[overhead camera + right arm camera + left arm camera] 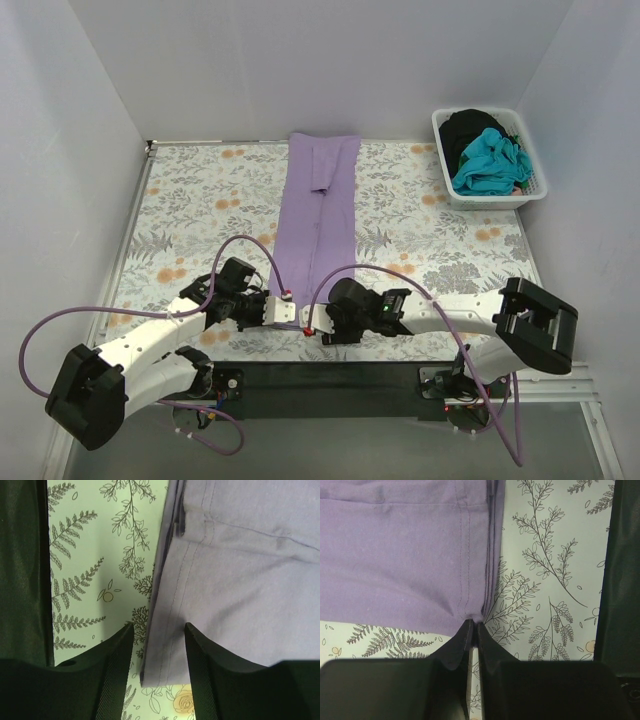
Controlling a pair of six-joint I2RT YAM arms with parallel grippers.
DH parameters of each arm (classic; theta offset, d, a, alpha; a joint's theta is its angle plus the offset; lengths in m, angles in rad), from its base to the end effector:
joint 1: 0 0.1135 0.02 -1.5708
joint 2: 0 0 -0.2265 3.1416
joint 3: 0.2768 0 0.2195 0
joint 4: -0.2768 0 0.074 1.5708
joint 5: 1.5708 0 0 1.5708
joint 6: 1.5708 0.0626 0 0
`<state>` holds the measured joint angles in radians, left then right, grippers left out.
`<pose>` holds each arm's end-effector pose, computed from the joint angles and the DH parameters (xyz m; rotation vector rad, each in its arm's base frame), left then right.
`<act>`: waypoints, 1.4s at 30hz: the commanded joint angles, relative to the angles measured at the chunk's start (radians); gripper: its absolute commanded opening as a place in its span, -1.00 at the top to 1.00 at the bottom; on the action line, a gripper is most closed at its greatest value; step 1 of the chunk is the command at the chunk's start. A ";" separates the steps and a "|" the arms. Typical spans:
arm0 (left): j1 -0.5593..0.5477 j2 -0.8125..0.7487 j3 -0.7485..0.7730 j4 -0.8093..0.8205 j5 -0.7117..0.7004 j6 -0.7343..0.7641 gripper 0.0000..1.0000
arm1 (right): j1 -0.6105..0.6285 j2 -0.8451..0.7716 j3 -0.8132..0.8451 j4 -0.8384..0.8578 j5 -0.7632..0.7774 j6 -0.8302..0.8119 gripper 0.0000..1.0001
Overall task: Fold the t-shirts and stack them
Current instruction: Fold the tshirt
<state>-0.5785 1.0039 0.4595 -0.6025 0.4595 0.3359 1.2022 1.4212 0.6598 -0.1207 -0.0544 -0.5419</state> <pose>0.1218 -0.1127 0.1279 1.3115 2.3585 -0.6959 0.0931 0.2505 0.1298 -1.9176 1.5794 0.3528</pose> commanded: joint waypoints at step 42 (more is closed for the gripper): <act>-0.004 -0.013 0.018 -0.028 0.025 -0.021 1.00 | -0.165 0.188 0.026 -0.203 -0.168 -0.046 0.40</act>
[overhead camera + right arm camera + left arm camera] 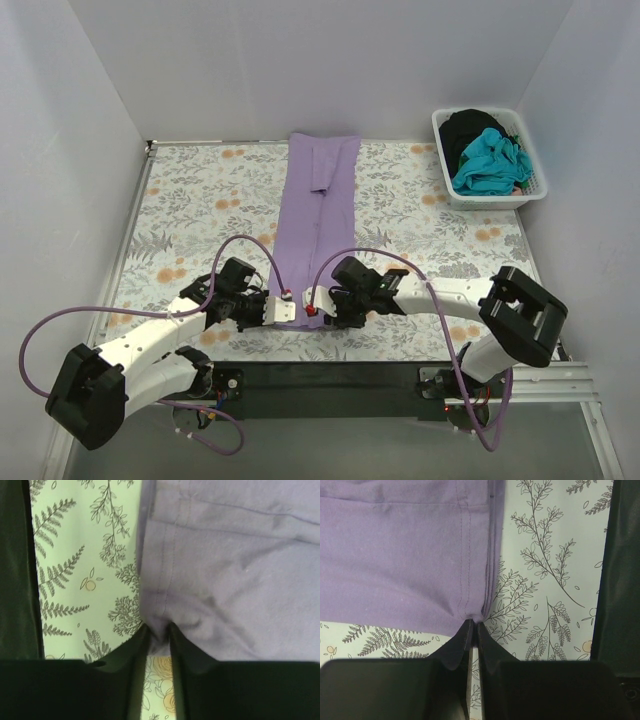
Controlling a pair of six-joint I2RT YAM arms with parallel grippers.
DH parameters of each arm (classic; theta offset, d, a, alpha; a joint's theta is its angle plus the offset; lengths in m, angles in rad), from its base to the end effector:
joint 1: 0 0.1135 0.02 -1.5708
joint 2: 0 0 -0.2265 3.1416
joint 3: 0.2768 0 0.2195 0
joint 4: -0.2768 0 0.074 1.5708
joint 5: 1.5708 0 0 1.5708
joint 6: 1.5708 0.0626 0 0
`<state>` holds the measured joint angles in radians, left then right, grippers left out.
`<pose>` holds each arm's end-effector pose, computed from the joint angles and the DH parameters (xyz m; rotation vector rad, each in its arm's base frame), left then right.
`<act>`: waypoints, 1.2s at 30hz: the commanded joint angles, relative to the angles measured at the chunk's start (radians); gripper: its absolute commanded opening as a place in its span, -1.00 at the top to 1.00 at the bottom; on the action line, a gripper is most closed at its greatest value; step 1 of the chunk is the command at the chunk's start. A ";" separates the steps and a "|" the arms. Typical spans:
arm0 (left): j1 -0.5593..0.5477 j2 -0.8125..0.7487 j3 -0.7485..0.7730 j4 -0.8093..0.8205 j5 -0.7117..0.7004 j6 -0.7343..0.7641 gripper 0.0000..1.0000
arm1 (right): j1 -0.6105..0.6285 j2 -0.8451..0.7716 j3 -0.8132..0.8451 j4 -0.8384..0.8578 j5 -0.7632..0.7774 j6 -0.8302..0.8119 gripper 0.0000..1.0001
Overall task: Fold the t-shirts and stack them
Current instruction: Fold the tshirt
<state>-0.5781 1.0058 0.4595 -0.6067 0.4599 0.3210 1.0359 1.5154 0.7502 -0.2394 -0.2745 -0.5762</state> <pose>0.1214 -0.1124 0.1275 1.2959 2.3769 -0.7012 0.1247 0.2438 0.1234 -1.9513 1.7273 0.5228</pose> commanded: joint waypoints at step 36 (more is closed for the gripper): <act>0.012 0.017 0.203 0.119 0.005 -0.220 1.00 | -0.203 -0.131 0.217 -0.305 0.031 -0.148 0.97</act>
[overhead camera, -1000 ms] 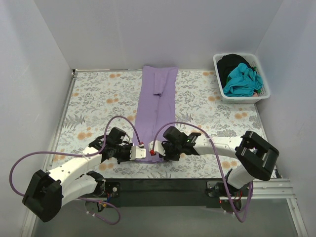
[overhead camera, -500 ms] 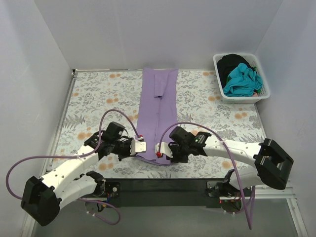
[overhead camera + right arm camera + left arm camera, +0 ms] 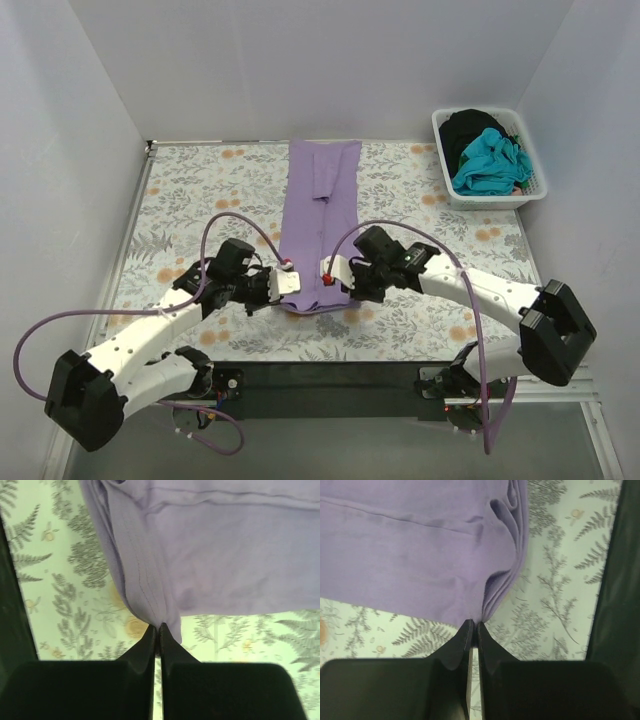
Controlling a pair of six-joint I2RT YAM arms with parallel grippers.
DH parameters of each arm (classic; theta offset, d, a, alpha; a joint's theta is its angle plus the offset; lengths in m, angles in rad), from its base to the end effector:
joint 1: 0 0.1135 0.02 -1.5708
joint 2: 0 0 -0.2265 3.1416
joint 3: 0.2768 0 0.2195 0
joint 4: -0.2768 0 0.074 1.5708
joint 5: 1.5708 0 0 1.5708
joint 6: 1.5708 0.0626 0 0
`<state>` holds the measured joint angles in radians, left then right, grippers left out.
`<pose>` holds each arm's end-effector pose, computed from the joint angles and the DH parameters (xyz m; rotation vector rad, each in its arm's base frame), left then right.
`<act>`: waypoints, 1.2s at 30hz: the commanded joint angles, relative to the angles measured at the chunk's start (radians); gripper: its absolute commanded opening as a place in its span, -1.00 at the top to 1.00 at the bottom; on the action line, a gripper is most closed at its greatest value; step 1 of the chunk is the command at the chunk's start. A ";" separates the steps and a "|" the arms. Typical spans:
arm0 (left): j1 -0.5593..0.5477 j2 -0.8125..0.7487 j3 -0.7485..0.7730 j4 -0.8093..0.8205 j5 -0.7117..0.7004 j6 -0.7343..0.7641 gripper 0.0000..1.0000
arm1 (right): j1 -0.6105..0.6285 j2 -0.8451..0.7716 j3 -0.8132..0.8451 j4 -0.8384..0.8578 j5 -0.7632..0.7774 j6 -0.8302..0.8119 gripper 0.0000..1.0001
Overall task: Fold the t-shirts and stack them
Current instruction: Fold the tshirt
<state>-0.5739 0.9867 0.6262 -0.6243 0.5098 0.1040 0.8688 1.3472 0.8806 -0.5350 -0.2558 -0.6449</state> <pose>0.1388 -0.1261 0.1769 1.0444 2.3550 -0.8312 0.1544 0.2071 0.1796 -1.8381 1.8052 0.4131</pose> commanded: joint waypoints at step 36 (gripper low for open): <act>0.321 1.008 0.713 0.607 -0.062 0.017 1.00 | -0.410 0.816 1.000 -0.016 -0.013 -0.274 0.23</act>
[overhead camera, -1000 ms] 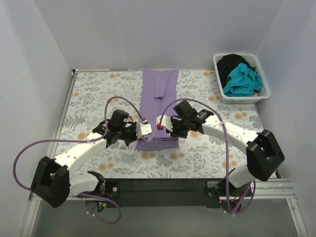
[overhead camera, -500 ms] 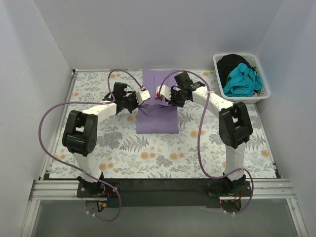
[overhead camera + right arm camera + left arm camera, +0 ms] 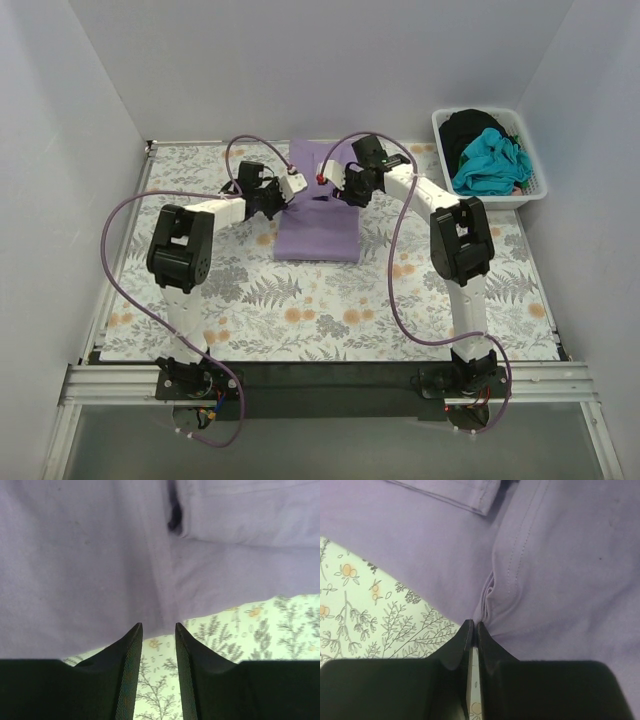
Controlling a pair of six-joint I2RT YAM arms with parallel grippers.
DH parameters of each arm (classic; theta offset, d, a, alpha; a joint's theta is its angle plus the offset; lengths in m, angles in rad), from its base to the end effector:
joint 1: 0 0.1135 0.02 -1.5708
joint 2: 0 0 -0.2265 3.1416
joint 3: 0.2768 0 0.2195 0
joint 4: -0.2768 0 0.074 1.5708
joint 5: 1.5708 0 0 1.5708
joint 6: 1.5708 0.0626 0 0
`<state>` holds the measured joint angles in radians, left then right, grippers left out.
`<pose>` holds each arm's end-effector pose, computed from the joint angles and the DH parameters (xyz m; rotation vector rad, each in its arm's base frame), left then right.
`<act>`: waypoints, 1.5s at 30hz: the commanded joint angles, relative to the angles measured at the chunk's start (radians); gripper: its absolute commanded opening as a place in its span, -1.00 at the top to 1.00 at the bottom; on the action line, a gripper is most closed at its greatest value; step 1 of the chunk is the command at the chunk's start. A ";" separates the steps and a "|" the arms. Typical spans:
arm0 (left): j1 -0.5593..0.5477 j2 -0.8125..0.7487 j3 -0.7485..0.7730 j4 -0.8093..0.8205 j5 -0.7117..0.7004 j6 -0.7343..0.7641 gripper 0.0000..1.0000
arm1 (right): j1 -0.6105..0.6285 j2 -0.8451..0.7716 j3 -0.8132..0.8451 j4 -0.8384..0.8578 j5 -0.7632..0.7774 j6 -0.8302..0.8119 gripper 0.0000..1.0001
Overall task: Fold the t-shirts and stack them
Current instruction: Fold the tshirt
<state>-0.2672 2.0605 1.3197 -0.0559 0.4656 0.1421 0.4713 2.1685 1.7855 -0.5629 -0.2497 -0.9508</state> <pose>0.3916 -0.1363 0.1222 0.6941 2.2360 -0.6108 0.3890 0.2156 0.1683 -1.6921 1.8107 0.1119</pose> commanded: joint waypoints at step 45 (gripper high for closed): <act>-0.029 -0.571 -0.662 0.047 0.186 0.278 -0.13 | 0.253 -0.415 -0.684 0.304 0.167 0.086 -0.20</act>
<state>-0.2848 1.4796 0.6582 -0.0860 0.6765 0.3870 0.7124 1.7931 1.1164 -0.3244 -0.1352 -0.8562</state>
